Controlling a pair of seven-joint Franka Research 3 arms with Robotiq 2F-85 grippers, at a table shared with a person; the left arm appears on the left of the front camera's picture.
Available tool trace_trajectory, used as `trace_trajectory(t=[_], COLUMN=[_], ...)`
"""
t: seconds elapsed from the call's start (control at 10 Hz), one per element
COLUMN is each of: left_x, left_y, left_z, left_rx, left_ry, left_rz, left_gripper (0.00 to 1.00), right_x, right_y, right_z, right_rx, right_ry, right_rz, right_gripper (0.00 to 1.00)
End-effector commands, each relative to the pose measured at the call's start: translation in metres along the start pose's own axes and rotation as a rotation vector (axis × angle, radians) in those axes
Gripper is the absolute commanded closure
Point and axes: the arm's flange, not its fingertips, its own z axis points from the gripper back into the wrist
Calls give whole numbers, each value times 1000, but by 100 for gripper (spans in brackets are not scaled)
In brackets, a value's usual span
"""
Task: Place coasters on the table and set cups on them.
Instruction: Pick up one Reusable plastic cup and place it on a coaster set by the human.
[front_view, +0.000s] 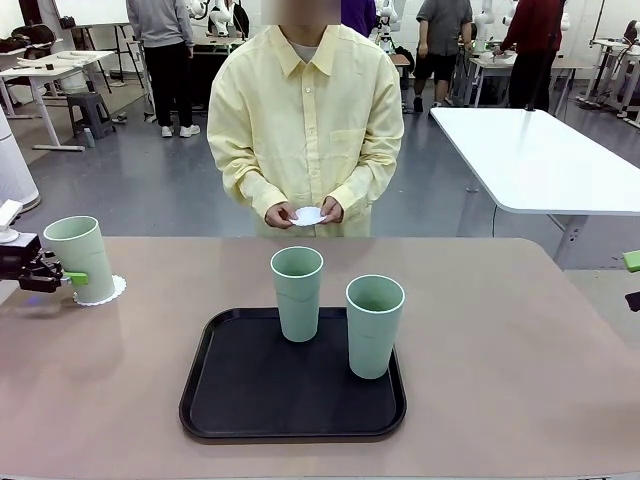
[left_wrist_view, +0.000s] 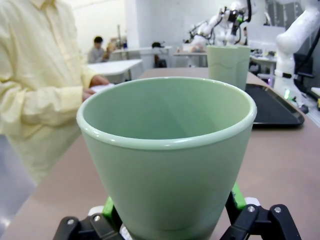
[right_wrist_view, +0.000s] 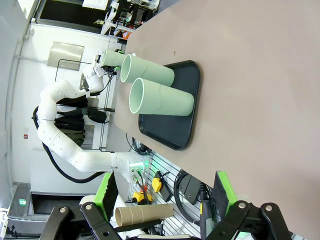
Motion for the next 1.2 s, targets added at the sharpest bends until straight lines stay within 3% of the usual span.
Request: trace_trajectory(t=[0.0,0.6,1.1], left_x=[1,-2,-5], left_y=[1,13,14], left_z=[3,22,32], left_rx=[-36,-52,-56], left_ry=[11,14,75], left_rz=[-3,13,41], left_gripper=[0,0,0], right_x=[0,0,0], right_y=[-1,-1,-1], right_z=[1,1,1], right_rx=[14,14,14], right_ry=[1,1,1], right_rz=[9,9,9], right_gripper=[0,0,0])
